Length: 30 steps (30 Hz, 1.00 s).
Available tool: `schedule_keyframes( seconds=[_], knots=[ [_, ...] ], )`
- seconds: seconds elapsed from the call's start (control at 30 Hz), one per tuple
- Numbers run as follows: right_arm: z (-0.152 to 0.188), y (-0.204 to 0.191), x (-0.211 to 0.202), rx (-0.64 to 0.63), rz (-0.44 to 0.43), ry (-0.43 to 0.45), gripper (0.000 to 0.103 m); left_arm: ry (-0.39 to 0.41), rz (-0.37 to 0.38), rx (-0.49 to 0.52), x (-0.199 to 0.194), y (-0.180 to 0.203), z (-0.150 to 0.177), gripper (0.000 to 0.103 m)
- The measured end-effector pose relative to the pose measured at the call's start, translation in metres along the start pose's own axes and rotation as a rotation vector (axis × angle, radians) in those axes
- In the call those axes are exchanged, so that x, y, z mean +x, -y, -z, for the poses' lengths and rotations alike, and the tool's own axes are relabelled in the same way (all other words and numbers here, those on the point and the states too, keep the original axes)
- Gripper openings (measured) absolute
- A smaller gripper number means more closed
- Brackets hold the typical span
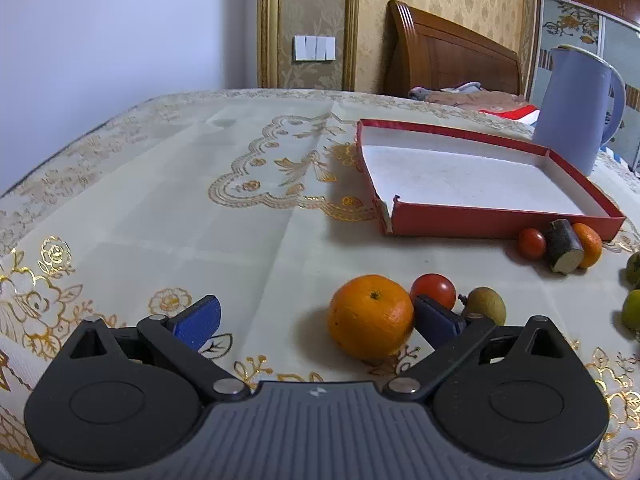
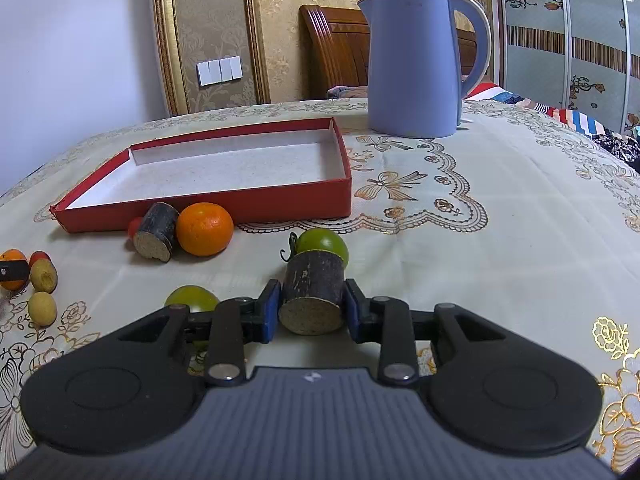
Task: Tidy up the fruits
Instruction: 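Grasp the orange with the left gripper while the right gripper holds the cylinder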
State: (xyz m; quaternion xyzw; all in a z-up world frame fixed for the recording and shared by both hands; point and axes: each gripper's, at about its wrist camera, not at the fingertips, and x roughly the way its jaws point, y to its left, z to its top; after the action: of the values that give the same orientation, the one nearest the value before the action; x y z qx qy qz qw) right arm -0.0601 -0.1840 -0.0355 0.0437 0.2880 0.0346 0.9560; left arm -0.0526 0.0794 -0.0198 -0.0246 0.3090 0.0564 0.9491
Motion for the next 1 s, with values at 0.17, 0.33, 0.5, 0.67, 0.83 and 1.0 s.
schedule_keyframes(
  seconds=[0.17,0.33,0.5,0.67,0.83,1.0],
  knots=[
    [0.0,0.0,0.0,0.002,-0.001,0.0,0.031,0.011,0.025,0.014,-0.003,0.0,0.002,0.092],
    [0.0,0.0,0.0,0.007,-0.003,0.0,0.031,0.03,0.053,0.072,-0.012,0.01,0.005,0.065],
    [0.0,0.0,0.0,0.005,-0.002,0.0,0.031,0.007,0.124,0.076,-0.013,0.01,0.005,0.044],
    [0.0,0.0,0.0,0.005,-0.004,0.002,0.031,0.006,0.144,0.057,-0.011,0.008,0.004,0.041],
    [0.0,0.002,-0.001,0.019,-0.013,0.008,0.031,0.023,0.139,0.055,-0.014,0.008,0.007,0.041],
    [0.002,0.005,-0.006,0.035,-0.016,0.043,0.031,0.025,0.14,0.015,-0.017,0.005,0.005,0.042]
  ],
)
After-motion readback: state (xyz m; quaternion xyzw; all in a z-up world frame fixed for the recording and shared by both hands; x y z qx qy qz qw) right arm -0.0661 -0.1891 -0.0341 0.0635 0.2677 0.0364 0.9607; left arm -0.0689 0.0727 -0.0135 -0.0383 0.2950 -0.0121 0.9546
